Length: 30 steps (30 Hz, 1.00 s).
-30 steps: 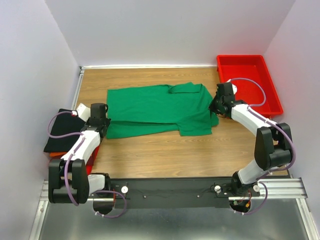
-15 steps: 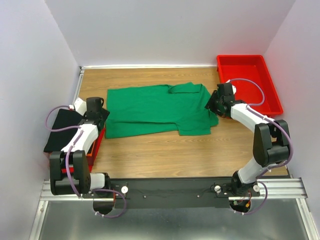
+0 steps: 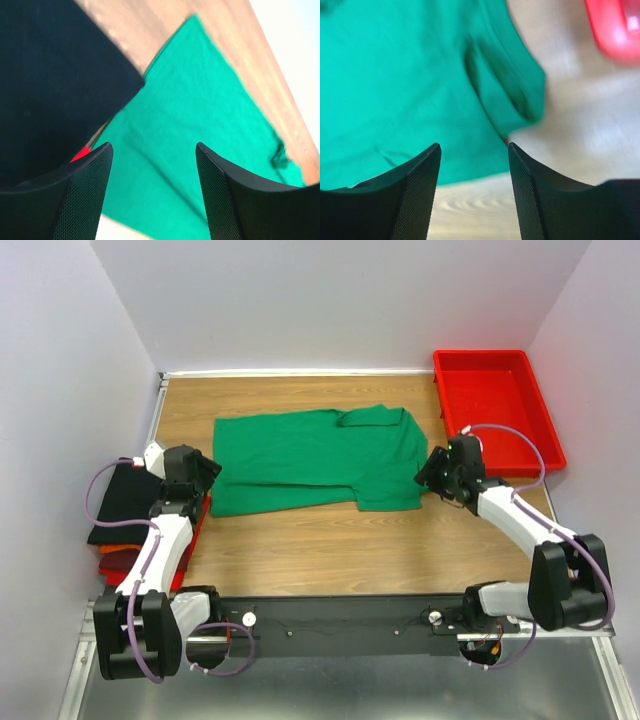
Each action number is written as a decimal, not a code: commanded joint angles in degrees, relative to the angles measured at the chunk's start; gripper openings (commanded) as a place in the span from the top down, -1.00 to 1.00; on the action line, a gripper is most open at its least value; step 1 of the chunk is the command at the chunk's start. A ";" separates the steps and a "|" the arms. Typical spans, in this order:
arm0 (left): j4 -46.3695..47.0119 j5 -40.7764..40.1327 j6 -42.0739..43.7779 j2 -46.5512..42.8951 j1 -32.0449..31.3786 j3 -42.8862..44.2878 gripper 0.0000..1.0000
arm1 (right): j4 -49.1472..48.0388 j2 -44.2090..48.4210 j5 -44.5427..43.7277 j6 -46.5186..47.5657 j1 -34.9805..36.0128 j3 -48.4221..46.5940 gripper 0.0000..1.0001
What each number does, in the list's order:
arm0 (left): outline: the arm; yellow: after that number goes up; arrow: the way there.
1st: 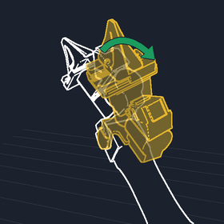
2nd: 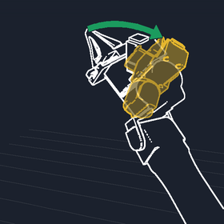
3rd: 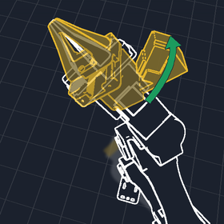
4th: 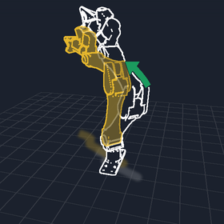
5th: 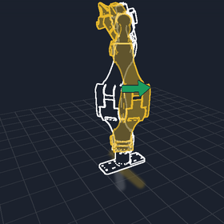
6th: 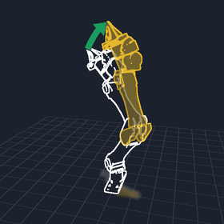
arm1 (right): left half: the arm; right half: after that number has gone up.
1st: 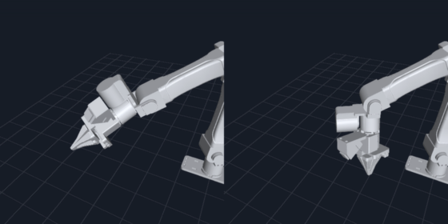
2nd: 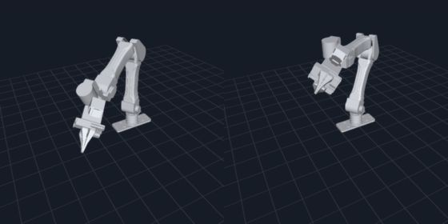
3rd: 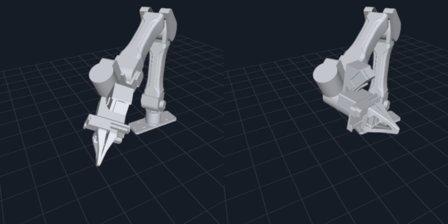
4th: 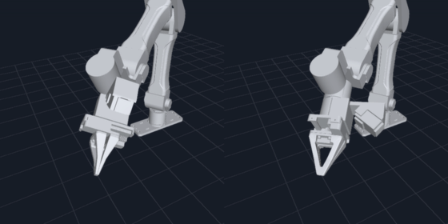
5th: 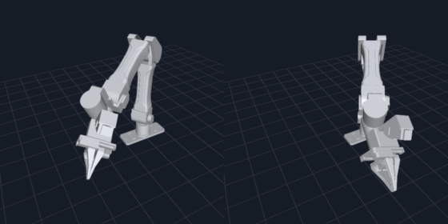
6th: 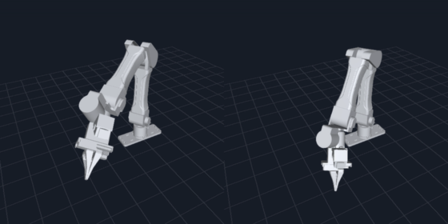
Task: Fold and stack the t-shirts
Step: Fold the tshirt
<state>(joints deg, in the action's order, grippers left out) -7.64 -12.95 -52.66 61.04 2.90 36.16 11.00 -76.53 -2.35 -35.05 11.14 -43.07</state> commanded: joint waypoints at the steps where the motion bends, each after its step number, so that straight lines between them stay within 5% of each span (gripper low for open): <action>1: -0.01 5.03 0.98 -1.18 0.09 -3.20 -0.47 | 0.51 3.23 2.00 -1.16 -0.24 6.66 -0.25; 14: 0.61 6.62 3.71 -2.15 -1.31 -2.32 -0.44 | -2.57 -3.80 -1.24 -4.06 6.69 8.97 -0.14; 20: 1.57 7.59 4.06 -1.01 -1.40 -2.67 -0.44 | -2.74 -7.13 -4.41 -5.21 7.41 8.53 0.10; 25: 2.01 8.47 4.68 0.22 -1.40 -2.50 -0.43 | -2.65 -6.79 -3.72 -4.68 7.41 6.51 0.84; 30: 2.10 8.03 5.29 0.22 -1.40 -2.32 -0.43 | -0.72 -3.28 -2.14 -3.98 7.41 0.55 0.99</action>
<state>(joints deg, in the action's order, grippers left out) -6.59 -5.52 -48.84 61.08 1.74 33.04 8.12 -82.15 -4.34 -39.57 18.28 -37.21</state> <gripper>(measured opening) 0.719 0.009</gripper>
